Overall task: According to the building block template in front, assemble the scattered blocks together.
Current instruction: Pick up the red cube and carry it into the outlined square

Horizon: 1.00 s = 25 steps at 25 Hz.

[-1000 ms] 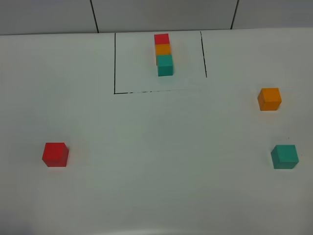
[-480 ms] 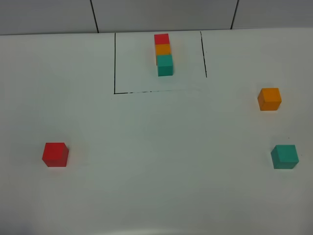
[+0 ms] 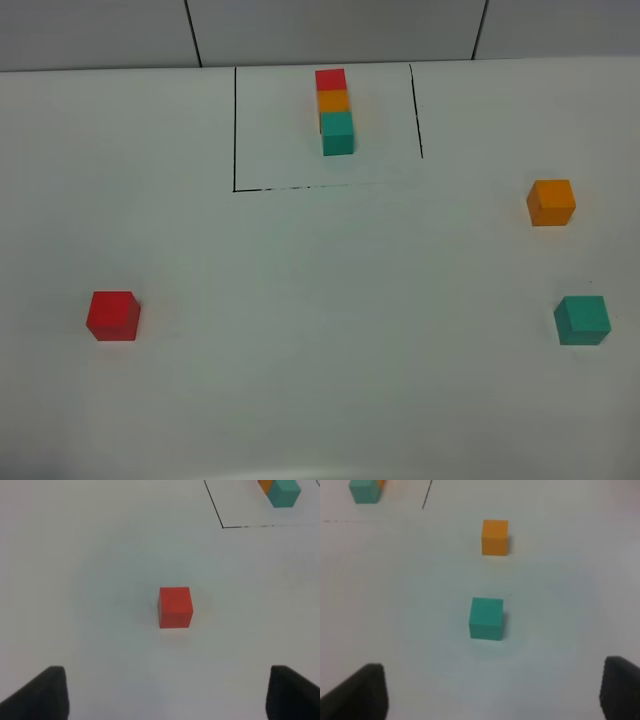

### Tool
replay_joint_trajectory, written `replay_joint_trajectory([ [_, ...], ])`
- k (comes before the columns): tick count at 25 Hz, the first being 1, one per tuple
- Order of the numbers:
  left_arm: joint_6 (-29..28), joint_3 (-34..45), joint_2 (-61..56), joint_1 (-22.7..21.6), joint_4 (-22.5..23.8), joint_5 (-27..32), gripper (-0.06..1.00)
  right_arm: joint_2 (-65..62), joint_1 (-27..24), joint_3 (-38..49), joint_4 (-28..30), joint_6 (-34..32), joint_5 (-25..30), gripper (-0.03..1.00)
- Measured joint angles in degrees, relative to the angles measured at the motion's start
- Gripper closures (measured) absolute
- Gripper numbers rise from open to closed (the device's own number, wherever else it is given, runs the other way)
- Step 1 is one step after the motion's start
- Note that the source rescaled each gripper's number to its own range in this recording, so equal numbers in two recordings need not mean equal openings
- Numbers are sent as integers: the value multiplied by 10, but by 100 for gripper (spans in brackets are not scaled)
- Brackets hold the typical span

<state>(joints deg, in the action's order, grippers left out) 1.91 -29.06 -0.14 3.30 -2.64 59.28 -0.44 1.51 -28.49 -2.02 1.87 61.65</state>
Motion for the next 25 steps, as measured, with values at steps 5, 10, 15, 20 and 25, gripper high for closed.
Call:
replay_joint_trajectory([
  [5, 4, -13, 32, 0, 0, -31, 18, 0, 0, 0, 0, 0, 0, 24],
  [10, 15, -46, 148, 0, 2, -49, 8, 0, 0, 0, 0, 0, 0, 24],
  [15, 16, -108, 293, 0, 1, -67, 7, 0, 0, 0, 0, 0, 0, 24],
  [20, 17, -148, 430, 0, -8, -81, 7, 0, 0, 0, -1, 0, 0, 24],
  [25, 16, -154, 544, 0, -14, -101, 7, 0, 0, 0, -1, 0, 0, 24],
])
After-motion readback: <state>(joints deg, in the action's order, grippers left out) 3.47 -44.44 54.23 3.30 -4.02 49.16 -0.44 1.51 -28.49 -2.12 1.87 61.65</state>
